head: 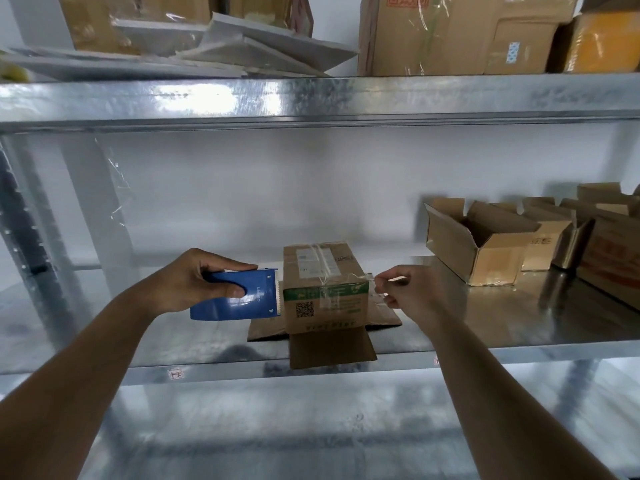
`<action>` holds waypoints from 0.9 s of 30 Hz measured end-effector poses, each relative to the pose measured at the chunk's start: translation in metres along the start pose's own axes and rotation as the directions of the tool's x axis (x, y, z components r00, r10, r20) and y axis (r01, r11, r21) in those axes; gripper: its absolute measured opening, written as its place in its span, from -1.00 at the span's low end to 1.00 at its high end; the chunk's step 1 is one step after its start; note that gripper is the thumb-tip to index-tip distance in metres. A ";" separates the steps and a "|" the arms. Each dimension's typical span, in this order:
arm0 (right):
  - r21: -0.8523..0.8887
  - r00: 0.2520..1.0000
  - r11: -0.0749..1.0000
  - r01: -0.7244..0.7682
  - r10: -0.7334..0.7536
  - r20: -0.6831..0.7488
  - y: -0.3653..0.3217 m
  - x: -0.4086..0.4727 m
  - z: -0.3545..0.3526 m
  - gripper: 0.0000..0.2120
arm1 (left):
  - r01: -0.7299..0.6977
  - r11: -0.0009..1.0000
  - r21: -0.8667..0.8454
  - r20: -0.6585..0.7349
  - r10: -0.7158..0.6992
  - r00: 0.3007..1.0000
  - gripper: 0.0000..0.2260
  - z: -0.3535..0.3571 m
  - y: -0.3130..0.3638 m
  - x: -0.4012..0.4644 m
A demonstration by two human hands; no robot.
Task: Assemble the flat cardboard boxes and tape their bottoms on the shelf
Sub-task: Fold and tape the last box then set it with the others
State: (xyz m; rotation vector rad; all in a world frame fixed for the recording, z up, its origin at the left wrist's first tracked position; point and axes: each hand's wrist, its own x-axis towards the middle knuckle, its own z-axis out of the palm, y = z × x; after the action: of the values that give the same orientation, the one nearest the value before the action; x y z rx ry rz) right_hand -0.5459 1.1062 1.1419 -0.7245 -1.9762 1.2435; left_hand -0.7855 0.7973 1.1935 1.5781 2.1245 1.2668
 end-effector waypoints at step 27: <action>-0.278 0.677 0.644 0.713 -0.735 0.034 0.002 0.010 0.045 -0.75 | 0.077 0.997 -0.026 0.005 -0.077 0.997 -0.56 0.008 -0.029 0.018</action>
State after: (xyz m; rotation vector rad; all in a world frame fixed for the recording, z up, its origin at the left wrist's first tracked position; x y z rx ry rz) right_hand -0.5873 1.0897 1.1288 -0.0354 -2.0623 0.4417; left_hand -0.8077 0.8156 1.1733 1.4720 2.1351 1.2604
